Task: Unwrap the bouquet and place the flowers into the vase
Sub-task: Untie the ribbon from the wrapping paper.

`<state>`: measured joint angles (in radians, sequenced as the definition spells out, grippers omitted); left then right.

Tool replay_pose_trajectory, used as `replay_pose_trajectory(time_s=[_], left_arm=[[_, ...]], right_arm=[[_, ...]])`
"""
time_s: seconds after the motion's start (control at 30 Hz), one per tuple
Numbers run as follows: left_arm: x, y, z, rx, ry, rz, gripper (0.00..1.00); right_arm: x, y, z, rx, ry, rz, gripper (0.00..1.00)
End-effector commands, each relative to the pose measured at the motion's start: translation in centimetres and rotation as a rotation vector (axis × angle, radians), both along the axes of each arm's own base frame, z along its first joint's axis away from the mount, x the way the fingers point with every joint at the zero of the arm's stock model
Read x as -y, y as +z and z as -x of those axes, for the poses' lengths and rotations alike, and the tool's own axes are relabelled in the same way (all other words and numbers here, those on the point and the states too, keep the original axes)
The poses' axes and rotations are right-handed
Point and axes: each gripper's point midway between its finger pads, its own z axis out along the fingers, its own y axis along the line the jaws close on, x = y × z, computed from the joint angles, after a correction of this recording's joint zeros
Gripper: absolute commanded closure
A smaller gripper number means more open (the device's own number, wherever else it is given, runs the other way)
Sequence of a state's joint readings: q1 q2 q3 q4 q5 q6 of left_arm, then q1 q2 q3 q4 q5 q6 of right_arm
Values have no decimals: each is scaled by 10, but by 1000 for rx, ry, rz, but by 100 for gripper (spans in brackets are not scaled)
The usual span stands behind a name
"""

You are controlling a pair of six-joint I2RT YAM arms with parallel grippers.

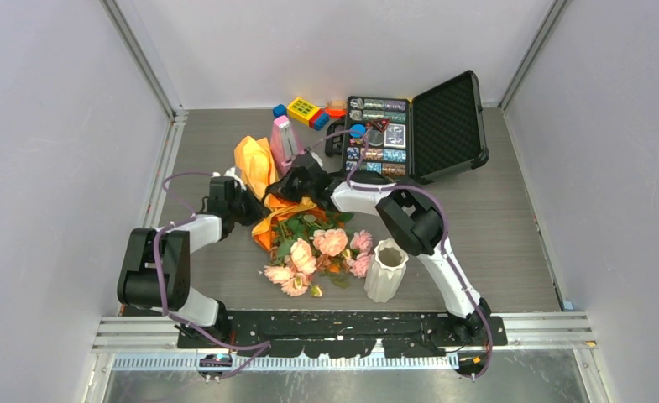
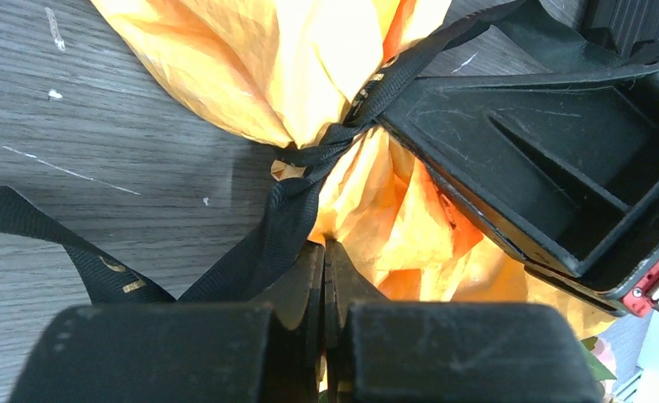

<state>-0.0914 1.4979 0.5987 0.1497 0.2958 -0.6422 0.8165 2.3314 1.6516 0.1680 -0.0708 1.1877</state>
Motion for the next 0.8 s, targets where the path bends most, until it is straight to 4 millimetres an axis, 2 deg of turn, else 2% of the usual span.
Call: replay_pose_trajectory(time_s=[0.0,0.23,0.77], left_arm=[[-3,-10,18,-55,-22,-28,100],[-5,-10,20,-56,-15,-27,100],[-10,-9,22,-55,4,-25,100]], right_arm=[[5,91,-29,183,-121,-177,100],[26,106,-39,228,-189,-204,100],[61,98,-48,237,-316,-205,100]])
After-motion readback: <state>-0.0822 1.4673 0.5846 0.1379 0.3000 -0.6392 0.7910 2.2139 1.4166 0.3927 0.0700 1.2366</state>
